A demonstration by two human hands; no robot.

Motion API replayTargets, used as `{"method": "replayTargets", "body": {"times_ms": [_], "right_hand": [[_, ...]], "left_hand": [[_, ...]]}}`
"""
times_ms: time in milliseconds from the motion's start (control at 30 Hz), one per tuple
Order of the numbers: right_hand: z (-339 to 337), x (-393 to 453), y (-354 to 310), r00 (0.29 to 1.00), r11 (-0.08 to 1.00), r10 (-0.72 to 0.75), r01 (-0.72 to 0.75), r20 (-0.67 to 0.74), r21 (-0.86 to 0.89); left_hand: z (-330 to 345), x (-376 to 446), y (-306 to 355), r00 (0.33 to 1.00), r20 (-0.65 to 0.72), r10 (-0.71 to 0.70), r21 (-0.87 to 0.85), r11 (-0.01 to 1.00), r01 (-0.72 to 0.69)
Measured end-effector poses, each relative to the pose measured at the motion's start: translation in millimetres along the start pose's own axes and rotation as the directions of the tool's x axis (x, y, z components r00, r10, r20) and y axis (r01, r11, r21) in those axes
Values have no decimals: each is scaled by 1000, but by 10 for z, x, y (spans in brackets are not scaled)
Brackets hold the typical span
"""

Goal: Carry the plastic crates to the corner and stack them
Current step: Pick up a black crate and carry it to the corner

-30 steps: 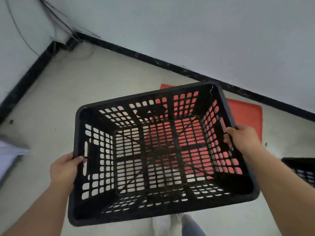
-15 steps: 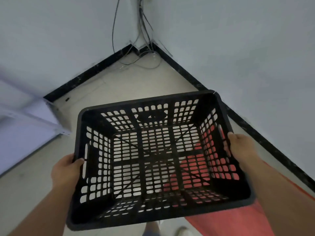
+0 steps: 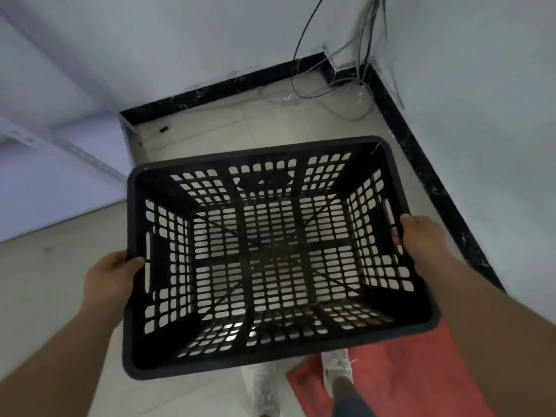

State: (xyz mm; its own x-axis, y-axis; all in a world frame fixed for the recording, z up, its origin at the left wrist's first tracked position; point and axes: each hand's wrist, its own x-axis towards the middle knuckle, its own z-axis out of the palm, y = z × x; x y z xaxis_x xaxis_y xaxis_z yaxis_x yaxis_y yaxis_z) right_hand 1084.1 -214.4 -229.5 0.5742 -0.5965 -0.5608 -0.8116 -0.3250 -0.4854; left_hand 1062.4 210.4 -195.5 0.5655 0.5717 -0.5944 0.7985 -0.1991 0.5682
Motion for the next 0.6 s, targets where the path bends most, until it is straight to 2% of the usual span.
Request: {"method": "replayTargets", "body": {"times_ms": [133, 367, 467, 600], "right_hand": [[361, 455, -250, 1000, 999, -14, 14, 12, -29], [781, 1092, -491, 982, 978, -154, 167, 109, -125], [899, 1219, -520, 985, 980, -158, 165, 71, -109], [906, 1216, -523, 981, 981, -171, 178, 92, -77]], "left_hand": [[225, 296, -92, 998, -28, -57, -63, 996, 55], [629, 657, -232, 988, -103, -113, -112, 989, 102], [741, 739, -348, 984, -120, -134, -130, 984, 118], [801, 719, -420, 983, -135, -127, -134, 985, 109]]}}
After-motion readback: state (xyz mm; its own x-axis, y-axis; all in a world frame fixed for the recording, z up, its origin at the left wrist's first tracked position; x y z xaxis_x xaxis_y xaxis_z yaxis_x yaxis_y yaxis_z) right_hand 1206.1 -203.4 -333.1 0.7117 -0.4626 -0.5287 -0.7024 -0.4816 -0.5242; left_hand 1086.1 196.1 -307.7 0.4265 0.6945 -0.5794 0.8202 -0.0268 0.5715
